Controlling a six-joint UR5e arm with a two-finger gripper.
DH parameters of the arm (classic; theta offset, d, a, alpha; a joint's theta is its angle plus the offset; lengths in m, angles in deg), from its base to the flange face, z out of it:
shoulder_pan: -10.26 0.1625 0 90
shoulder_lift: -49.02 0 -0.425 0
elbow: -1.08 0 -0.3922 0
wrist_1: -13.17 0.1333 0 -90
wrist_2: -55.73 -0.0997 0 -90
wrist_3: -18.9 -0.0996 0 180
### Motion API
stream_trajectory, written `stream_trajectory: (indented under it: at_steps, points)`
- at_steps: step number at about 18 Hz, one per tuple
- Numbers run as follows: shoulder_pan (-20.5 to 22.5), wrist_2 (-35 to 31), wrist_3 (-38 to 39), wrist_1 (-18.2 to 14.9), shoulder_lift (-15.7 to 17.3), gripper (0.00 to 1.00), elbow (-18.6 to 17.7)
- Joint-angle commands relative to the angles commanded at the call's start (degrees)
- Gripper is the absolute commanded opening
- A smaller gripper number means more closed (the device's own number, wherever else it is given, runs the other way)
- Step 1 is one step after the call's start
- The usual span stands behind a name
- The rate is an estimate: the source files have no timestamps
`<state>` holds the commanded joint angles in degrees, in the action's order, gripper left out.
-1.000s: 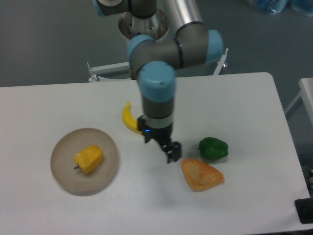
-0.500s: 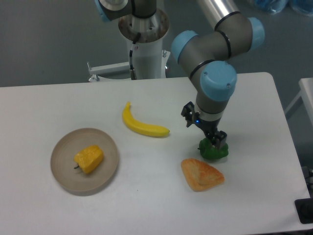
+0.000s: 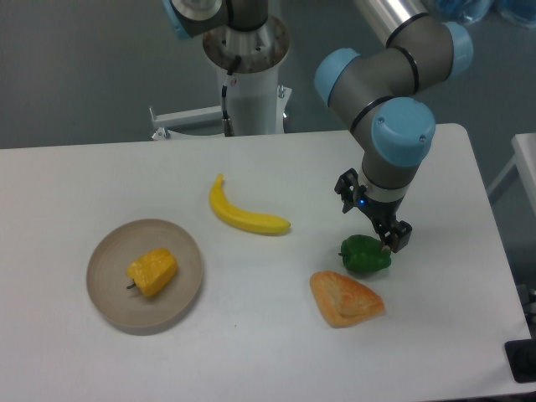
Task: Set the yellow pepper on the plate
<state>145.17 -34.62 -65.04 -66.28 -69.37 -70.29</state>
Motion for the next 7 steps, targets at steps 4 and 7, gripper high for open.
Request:
stream_trajectory:
  at_steps: [4,7]
  points:
    - [0.0,0.3,-0.1,0.1,0.0,1.0,0.1]
    - [0.0,0.3,-0.1,0.1,-0.1,1.0,0.1]
